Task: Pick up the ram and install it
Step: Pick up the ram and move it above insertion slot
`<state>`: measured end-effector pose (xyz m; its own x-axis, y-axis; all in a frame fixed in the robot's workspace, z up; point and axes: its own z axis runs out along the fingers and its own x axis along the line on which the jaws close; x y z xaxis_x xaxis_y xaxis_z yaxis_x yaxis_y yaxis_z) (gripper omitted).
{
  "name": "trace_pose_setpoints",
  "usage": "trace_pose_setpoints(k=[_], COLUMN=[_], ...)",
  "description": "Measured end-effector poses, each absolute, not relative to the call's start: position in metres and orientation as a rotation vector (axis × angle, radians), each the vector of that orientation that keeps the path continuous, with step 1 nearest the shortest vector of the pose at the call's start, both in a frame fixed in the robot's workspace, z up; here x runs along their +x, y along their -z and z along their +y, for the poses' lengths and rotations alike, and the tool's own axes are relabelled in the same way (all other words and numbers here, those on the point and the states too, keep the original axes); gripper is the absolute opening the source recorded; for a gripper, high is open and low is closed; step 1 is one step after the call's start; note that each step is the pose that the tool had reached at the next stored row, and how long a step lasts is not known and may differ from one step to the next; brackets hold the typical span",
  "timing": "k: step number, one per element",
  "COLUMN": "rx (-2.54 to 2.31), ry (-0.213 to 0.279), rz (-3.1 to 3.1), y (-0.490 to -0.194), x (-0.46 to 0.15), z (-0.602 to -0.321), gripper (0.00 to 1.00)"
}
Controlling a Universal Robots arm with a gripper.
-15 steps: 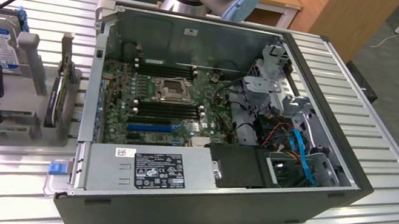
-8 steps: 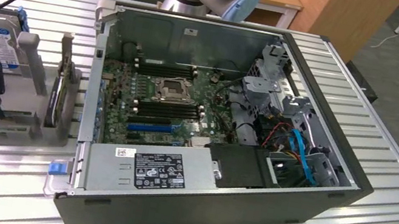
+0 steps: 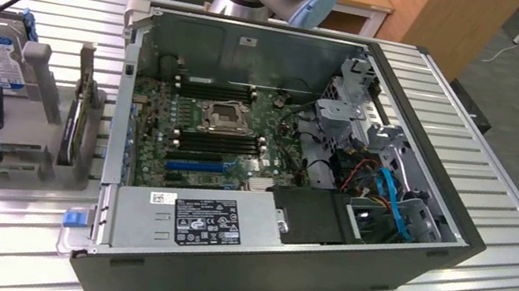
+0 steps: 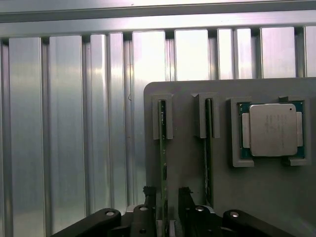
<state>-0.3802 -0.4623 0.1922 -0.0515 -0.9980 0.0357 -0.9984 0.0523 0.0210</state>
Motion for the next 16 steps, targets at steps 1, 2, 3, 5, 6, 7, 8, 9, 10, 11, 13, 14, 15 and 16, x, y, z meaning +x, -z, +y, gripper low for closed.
trace_pose_setpoints(k=[1,2,3,5,6,7,8,9,10,11,13,14,15,16], rx=[2.135,2.135,2.135,2.135,2.135,2.135,2.135,2.135,2.135,2.135,2.135,2.135,2.135,2.135], ry=[-0.014,-0.014,-0.015,-0.014,-0.014,-0.014,-0.014,-0.014,-0.014,-0.014,-0.014,-0.014,-0.014,-0.014], rz=[-2.249,-2.249,-2.249,-2.249,-2.249,-2.249,-2.249,-2.249,-2.249,-2.249,-2.249,-2.249,-2.249,-2.249], y=[-0.1921,-0.1922,-0.1922,-0.1922,-0.1922,-0.1922,-0.1922,-0.1922,-0.1922,-0.1922,-0.1922,-0.1922,-0.1922,-0.1922], x=[-0.3802,-0.3802,-0.3802,-0.3802,-0.3802,-0.3802,-0.3802,-0.3802,-0.3802,-0.3802,-0.3802,-0.3802,-0.3802,-0.3802], z=[-0.4622,-0.4623,-0.4623,-0.4623,-0.4623,-0.4623,-0.4623,-0.4623,-0.4623,-0.4622,-0.4623,-0.4623,-0.4623,-0.4623], gripper=[0.29,0.23,0.17,0.14,0.14,0.14,0.14,0.14,0.14,0.14,0.14,0.14,0.14,0.14])
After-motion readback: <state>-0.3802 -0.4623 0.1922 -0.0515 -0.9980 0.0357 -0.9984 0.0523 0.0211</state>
